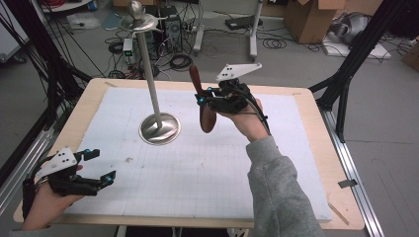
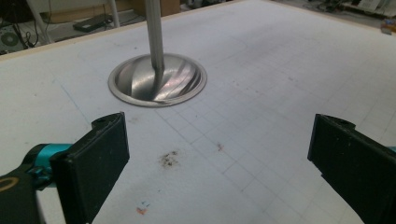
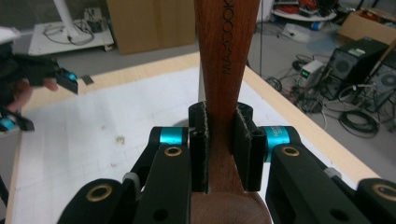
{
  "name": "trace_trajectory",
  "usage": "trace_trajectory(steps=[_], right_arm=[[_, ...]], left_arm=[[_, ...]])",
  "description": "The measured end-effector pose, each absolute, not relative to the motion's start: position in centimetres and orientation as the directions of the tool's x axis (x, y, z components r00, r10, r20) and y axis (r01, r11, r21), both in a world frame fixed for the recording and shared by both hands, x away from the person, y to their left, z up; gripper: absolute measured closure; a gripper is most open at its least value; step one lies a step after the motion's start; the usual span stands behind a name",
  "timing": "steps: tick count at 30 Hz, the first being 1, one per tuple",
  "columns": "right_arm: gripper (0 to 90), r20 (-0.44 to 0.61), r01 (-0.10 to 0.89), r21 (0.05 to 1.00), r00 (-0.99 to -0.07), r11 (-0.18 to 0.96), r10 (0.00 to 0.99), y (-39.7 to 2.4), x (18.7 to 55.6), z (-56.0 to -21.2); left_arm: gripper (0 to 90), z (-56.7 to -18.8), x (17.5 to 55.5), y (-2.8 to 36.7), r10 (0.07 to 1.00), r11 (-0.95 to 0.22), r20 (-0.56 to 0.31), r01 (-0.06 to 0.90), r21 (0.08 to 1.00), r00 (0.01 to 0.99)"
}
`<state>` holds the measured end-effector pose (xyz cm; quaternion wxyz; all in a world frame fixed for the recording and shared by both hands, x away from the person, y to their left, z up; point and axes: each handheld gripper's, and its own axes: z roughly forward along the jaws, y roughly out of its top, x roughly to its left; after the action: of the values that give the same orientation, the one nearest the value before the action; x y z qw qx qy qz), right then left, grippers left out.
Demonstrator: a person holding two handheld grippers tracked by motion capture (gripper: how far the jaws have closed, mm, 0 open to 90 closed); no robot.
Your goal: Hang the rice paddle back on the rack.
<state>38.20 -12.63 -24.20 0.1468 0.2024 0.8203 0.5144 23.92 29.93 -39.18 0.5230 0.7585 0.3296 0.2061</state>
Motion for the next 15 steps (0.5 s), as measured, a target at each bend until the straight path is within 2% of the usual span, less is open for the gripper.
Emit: trace_trajectory(steps=[7,15], right_arm=[[77.9,-0.024,0.166,0.924,-0.872,0.343,0.489,-12.4,39.2,-22.5],[77.9,-0.033,0.166,0.923,-0.865,0.348,0.500,-12.0,39.8,-21.7]], left_arm=[[5.8,-39.0,23.4,30.4,0.722,-0.226,-0.036,0.284,0.932,0.690],[5.9,-38.0,22.8,30.1,0.704,-0.202,-0.037,0.250,0.947,0.709]])
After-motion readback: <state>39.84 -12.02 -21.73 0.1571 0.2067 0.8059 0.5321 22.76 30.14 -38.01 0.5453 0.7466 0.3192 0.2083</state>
